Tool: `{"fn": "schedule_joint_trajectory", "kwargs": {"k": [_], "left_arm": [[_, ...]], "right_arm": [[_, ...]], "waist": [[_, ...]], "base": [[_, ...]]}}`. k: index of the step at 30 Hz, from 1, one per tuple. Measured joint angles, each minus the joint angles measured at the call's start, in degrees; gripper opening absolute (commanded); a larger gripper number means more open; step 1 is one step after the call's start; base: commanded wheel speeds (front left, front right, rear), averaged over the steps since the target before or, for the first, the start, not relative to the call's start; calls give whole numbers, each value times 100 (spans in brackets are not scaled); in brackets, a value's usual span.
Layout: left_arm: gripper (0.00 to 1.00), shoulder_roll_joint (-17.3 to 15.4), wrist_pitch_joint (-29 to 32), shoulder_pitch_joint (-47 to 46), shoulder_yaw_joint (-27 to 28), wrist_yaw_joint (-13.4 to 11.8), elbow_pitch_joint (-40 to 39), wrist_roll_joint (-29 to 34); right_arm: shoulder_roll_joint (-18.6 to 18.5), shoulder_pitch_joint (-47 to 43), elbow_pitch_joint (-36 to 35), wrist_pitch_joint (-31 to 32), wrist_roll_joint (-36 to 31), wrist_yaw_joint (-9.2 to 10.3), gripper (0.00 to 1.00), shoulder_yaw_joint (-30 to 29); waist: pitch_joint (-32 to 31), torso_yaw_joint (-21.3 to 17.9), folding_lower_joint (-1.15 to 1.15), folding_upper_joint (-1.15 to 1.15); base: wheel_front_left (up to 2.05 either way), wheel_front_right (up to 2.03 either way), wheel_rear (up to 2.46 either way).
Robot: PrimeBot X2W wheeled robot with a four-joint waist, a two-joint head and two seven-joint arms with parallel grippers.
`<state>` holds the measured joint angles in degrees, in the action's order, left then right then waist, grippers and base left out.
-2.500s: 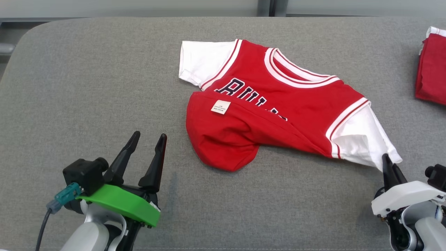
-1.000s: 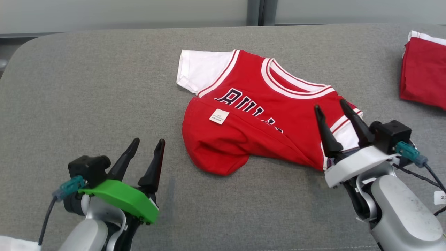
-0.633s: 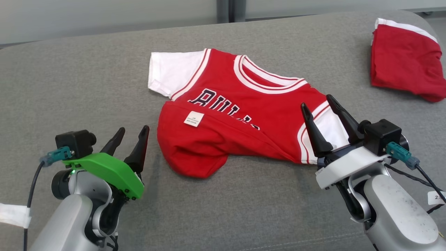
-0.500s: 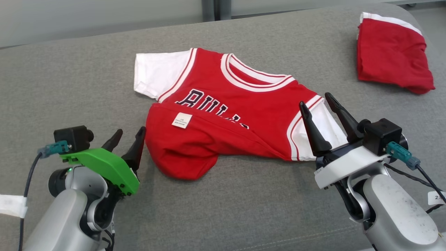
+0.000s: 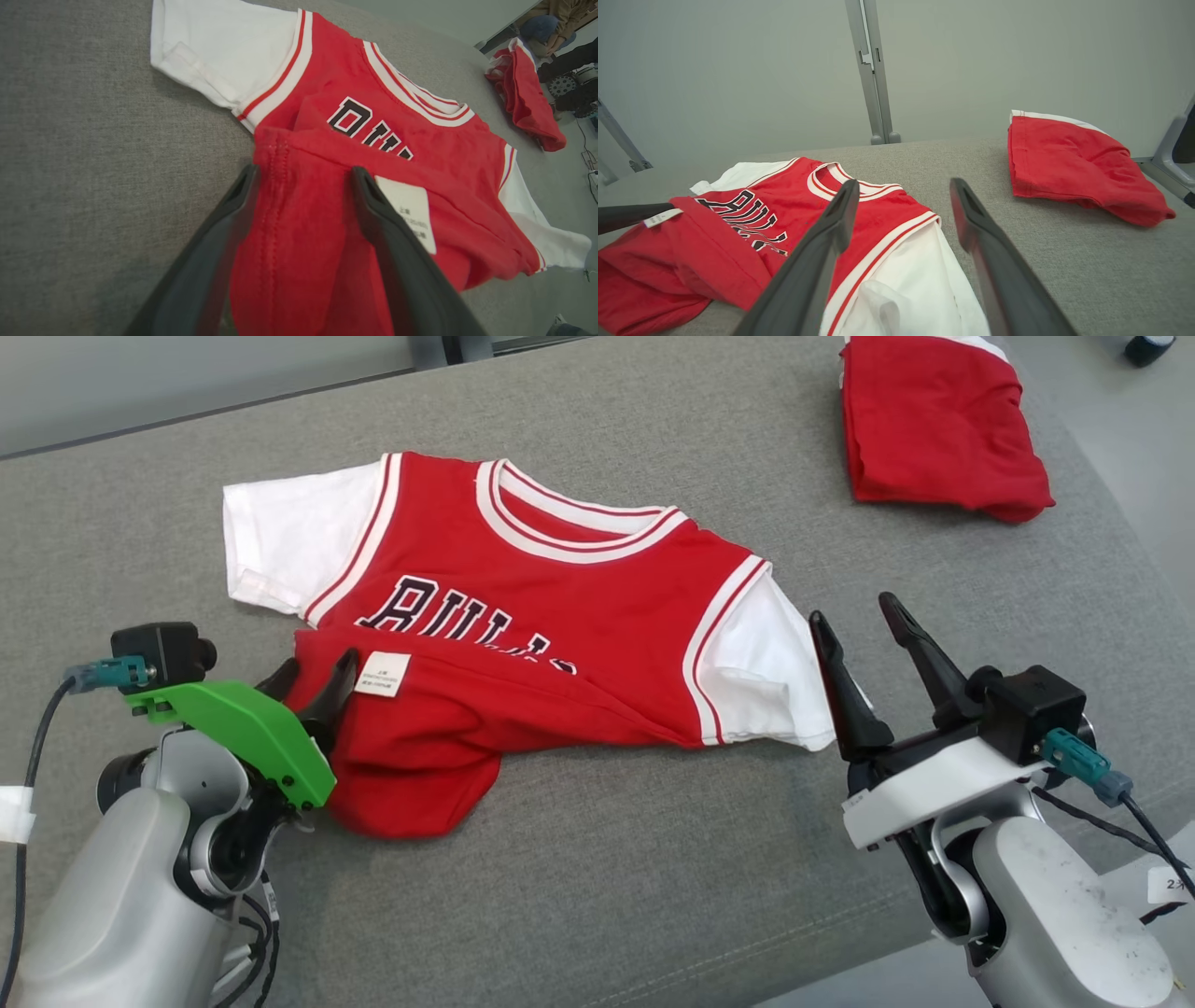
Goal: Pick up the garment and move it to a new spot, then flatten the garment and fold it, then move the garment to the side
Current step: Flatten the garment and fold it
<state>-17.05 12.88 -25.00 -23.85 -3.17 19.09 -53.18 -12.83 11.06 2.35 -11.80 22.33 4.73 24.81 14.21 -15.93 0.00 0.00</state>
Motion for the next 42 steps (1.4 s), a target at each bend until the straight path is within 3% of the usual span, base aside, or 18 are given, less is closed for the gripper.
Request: {"fn": "schedule_joint_trajectory", "kwargs": {"k": [11, 13, 15, 16, 17, 22, 25, 26, 28, 42], "left_arm": [[97, 22, -8, -300, -42, 187, 472, 63], [49, 26, -32, -339, -57, 227, 538, 77], [40, 57, -44, -352, -53, 268, 597, 75], [25, 81, -68, -357, -54, 289, 622, 75], [22, 81, -68, -357, -54, 289, 622, 75], [41, 168, -90, -402, -55, 378, 725, 56], [24, 180, -134, -434, -54, 427, 850, 56], [5, 180, -134, -434, -54, 427, 850, 56], [0, 185, -140, -454, -56, 480, 883, 55], [0, 410, -311, -678, -198, 778, 880, 40]], "right_arm": [[-42, -113, -55, -2, 41, 91, 100, -113], [-48, -117, -69, -2, 41, 91, 100, -123], [-56, -123, -86, -2, 41, 91, 100, -125], [-62, -130, -99, -2, 41, 92, 100, -130], [-62, -130, -99, -2, 41, 92, 100, -130], [-69, -131, -126, 0, 41, 92, 100, -127], [-70, -131, -155, 1, 41, 92, 100, -127], [-70, -131, -155, 1, 41, 92, 100, -127], [-70, -132, -167, 24, 41, 93, 100, -130], [-129, -277, -193, 34, 92, 145, 100, -321]], "waist": [[62, 37, 0, 0], [57, 78, 0, 0], [50, 117, 0, 0], [48, 135, 0, 0], [48, 135, 0, 0], [45, 189, 0, 0], [50, 214, 0, 0], [50, 214, 0, 0], [55, 224, 0, 0], [53, 460, 0, 0]], "base": [[0, 0, 0], [0, 0, 0], [0, 0, 0], [0, 0, 0], [0, 0, 0], [0, 0, 0], [0, 0, 0], [0, 0, 0], [0, 0, 0], [0, 0, 0]]}}
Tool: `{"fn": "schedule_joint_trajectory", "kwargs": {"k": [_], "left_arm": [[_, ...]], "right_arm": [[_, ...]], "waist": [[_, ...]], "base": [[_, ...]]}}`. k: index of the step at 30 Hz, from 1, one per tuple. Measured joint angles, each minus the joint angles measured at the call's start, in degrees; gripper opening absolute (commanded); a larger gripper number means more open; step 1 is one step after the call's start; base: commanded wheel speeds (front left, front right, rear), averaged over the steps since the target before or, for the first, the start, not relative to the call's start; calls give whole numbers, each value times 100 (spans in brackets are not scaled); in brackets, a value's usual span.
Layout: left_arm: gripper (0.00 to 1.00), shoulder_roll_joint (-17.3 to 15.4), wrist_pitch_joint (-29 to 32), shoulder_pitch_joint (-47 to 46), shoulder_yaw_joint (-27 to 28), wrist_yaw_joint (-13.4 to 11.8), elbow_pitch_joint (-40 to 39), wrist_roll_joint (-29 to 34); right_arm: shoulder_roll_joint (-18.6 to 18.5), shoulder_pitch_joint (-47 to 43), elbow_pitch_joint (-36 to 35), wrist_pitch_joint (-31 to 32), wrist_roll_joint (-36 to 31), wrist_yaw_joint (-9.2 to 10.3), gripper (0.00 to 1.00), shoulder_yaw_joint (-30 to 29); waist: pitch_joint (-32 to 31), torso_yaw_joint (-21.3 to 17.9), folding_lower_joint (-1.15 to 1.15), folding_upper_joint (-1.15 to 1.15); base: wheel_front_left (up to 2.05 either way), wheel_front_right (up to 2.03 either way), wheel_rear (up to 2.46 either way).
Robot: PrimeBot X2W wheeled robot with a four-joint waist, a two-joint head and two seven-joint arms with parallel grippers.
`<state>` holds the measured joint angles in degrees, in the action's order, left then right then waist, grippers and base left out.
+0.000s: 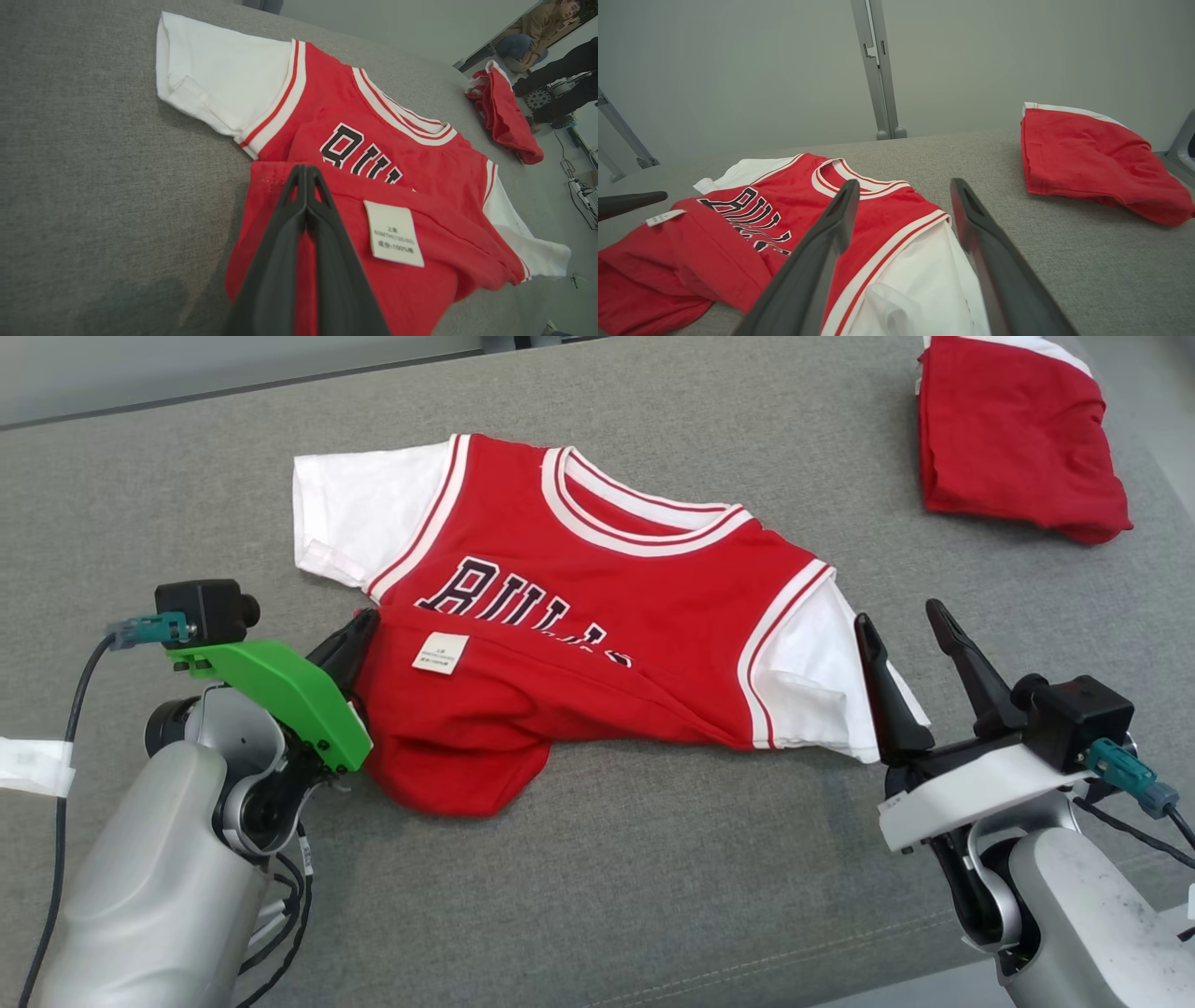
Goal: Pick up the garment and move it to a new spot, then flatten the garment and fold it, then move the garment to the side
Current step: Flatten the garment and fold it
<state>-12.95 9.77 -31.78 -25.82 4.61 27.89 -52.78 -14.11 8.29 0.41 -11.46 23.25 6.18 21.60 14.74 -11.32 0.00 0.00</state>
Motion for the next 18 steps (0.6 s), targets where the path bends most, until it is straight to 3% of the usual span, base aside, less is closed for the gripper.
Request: {"fn": "schedule_joint_trajectory", "kwargs": {"k": [8, 9, 10, 11, 12, 13, 16, 18], "left_arm": [[0, -116, -75, -24, 38, 42, 126, 11], [15, -112, -75, -24, 47, 42, 135, 10], [36, -103, -74, -24, 45, 42, 148, 10], [48, -96, -74, -24, 44, 42, 169, 5], [73, -91, -73, -24, 44, 43, 203, 0], [91, -91, -73, -24, 46, 43, 247, 0], [100, -92, -65, -24, 91, 43, 319, -65], [100, -82, -20, -24, 130, 46, 341, -144]], "right_arm": [[-12, -33, -26, 69, -1, 0, 100, 85], [-13, -33, -35, 74, -1, 0, 100, 89], [-15, -33, -40, 76, -1, 0, 100, 90], [-16, -33, -42, 81, -1, 0, 100, 91], [-18, -33, -45, 93, -1, 0, 100, 91], [-19, -33, -48, 93, -1, 0, 100, 91], [-14, -32, -69, 116, -1, -2, 100, 126], [-12, -31, -76, 127, -1, -2, 100, 140]], "waist": [[-20, 155, 0, 0], [-19, 156, 0, 0], [-16, 157, 0, 0], [-14, 155, 0, 0], [-10, 152, 0, 0], [-6, 147, 0, 0], [11, 108, 0, 0], [26, 69, 0, 0]], "base": [[0, 0, 0], [0, 0, 0], [0, 0, 0], [0, 0, 0], [0, 0, 0], [0, 0, 0], [0, 0, 0], [0, 0, 0]]}}
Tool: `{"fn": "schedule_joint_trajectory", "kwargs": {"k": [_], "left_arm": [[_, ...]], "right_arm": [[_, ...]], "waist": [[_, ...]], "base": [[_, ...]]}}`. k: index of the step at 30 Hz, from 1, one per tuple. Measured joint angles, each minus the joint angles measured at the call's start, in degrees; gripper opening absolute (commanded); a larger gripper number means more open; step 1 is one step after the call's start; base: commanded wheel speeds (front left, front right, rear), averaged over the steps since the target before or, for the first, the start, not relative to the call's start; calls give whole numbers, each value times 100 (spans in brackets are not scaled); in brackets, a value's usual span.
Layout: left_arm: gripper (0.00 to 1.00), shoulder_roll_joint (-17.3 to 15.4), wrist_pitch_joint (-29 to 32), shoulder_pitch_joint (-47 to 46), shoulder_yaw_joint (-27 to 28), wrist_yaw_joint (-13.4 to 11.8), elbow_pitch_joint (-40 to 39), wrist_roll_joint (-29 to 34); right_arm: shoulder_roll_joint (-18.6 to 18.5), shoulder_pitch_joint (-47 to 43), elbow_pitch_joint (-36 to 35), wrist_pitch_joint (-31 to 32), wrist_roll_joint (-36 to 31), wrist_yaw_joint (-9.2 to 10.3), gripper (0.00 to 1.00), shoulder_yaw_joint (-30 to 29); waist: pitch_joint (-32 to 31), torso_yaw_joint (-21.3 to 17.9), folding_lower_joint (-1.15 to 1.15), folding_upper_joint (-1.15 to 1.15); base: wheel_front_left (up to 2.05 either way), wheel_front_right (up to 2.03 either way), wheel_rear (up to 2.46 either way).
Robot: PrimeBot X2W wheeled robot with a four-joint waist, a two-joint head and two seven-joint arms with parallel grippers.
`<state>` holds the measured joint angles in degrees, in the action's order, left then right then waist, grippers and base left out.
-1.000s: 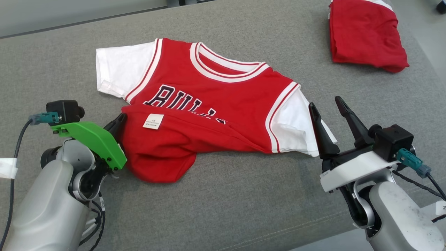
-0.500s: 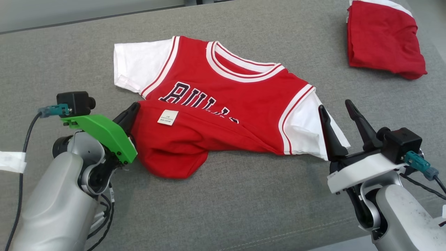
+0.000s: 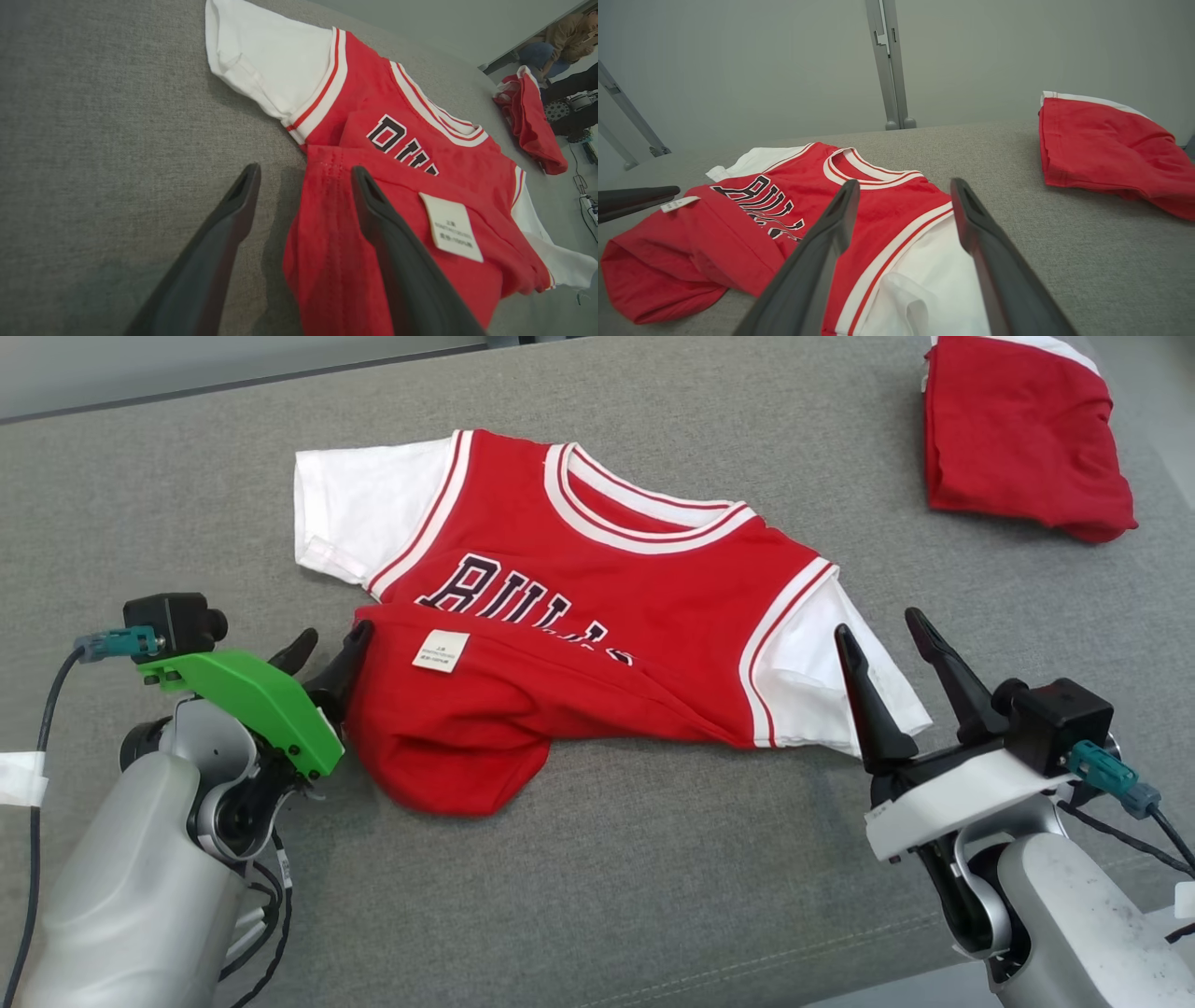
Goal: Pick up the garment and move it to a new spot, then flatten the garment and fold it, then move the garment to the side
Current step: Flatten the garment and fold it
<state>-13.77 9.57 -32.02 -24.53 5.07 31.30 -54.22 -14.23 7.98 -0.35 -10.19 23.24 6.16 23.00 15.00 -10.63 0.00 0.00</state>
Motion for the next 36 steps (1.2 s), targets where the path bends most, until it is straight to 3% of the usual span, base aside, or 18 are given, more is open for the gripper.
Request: {"fn": "schedule_joint_trajectory", "kwargs": {"k": [14, 16, 23, 27, 36], "left_arm": [[99, 26, 149, -141, -79, 55, 266, -57], [81, 40, 155, -150, -103, 62, 292, -105], [36, 71, 155, -233, -136, 104, 304, -157], [2, 86, 155, -238, -162, 125, 320, -157], [0, 166, 80, -265, -218, 149, 259, -152]], "right_arm": [[19, 1, -21, 14, 0, 1, 100, -11], [20, 1, -20, 13, 0, 2, 100, -16], [20, 1, -9, 13, 0, 2, 100, -35], [20, 1, -1, 13, 0, 2, 100, -35], [16, -13, 14, 11, 0, 8, 100, -100]], "waist": [[123, -253, 0, 0], [125, -259, 0, 0], [118, -249, 0, 0], [108, -225, 0, 0], [91, -158, 0, 0]], "base": [[0, 0, 0], [0, 0, 0], [0, 0, 0], [0, 0, 0], [0, 0, 0]]}}
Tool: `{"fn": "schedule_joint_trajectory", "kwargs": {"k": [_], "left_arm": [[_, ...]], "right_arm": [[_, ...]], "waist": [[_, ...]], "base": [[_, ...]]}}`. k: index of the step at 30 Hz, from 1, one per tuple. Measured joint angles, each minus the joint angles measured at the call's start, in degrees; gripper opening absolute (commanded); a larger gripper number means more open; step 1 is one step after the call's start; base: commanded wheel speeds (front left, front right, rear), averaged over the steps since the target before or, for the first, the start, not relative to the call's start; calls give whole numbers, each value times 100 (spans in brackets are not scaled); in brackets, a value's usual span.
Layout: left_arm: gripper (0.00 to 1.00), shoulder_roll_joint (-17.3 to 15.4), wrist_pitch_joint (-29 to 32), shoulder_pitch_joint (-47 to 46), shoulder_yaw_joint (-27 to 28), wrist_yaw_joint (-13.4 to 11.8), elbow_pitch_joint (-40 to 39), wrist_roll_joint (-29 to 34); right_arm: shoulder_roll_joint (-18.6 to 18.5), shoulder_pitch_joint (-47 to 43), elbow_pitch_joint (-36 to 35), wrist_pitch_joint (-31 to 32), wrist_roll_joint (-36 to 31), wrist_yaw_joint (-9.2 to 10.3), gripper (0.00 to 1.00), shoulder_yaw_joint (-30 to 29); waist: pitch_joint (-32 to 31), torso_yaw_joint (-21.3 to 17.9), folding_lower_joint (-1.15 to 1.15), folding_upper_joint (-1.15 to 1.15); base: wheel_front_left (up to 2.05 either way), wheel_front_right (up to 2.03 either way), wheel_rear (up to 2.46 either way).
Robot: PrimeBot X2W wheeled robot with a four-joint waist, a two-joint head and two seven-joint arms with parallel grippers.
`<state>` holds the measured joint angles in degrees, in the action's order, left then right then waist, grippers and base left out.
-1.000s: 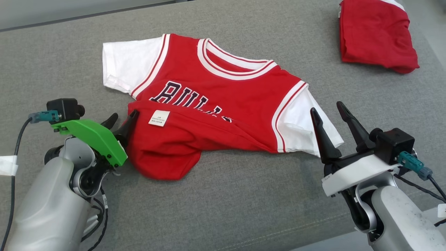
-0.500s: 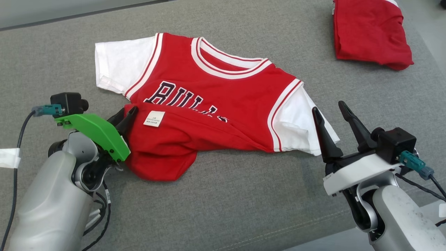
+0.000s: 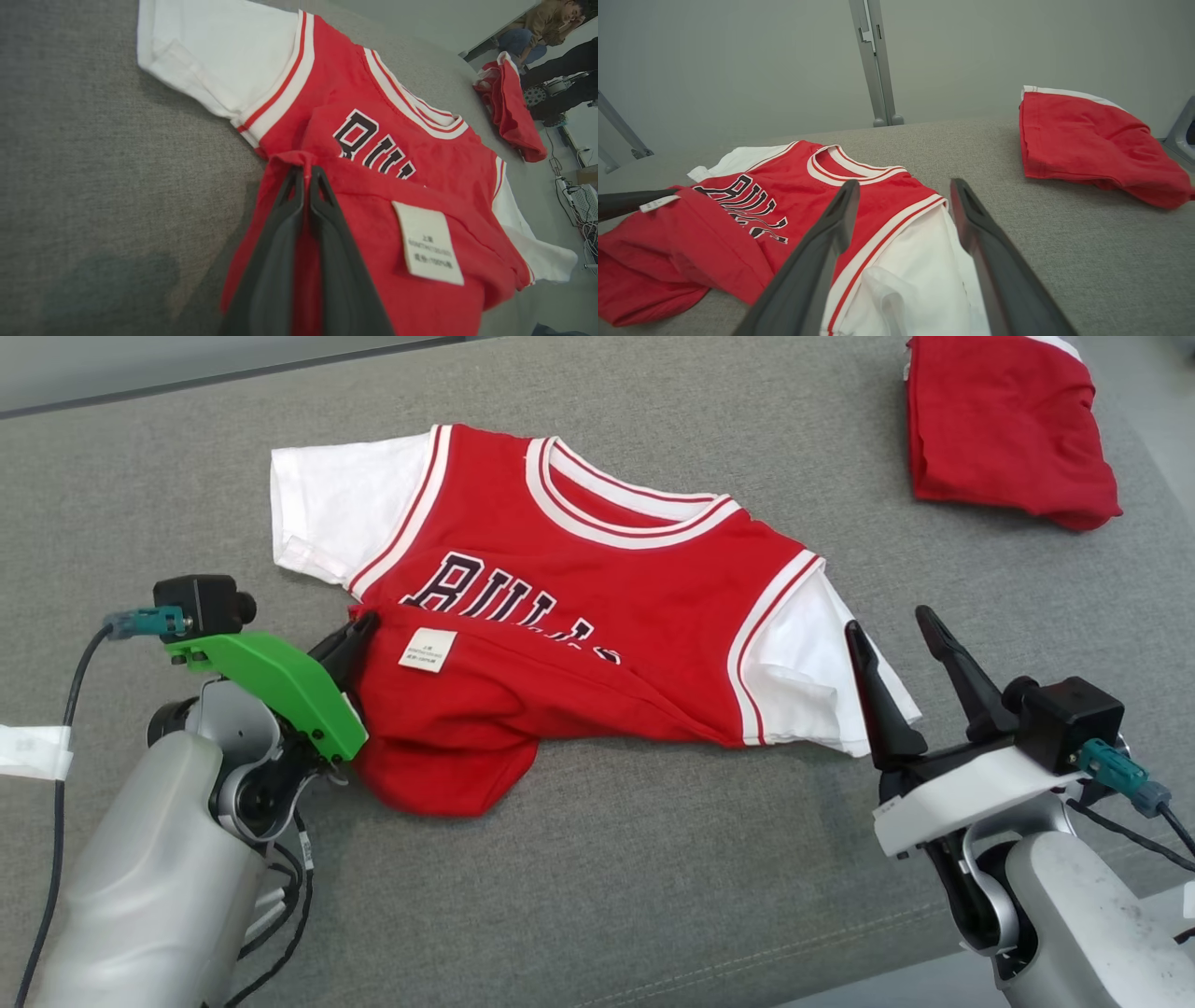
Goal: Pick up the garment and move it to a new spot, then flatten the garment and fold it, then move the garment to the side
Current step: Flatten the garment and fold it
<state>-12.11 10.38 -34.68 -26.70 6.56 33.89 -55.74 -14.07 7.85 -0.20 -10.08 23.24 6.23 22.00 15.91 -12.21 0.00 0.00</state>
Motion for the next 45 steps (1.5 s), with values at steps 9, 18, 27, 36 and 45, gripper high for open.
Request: {"fn": "schedule_joint_trajectory", "kwargs": {"k": [9, 18, 27, 36, 45], "left_arm": [[0, 21, -459, -193, 27, 51, -736, 78], [0, -29, -290, 594, -522, 55, -1789, -70], [0, -614, -64, 2094, -328, 49, -2179, -524], [0, -924, -312, 2638, 145, -103, -2540, -768], [40, -969, -236, 3123, 53, -136, -2787, -902]], "right_arm": [[-30, -137, 60, -30, 1, 41, 100, -152], [-76, -285, 136, -30, 1, 43, 100, -252], [-177, -594, 111, 51, 1, 51, 100, -305], [-172, -604, 34, 133, -1, 52, 100, -212], [-169, -604, -11, 216, -11, 52, 100, -168]], "waist": [[-43, 225, 0, 0], [-210, 668, 0, 0], [-417, 1135, 0, 0], [-426, 1405, 0, 0], [-381, 1336, 0, 0]], "base": [[0, 0, 0], [0, 0, 0], [0, 0, 0], [0, 0, 0], [0, 0, 0]]}}
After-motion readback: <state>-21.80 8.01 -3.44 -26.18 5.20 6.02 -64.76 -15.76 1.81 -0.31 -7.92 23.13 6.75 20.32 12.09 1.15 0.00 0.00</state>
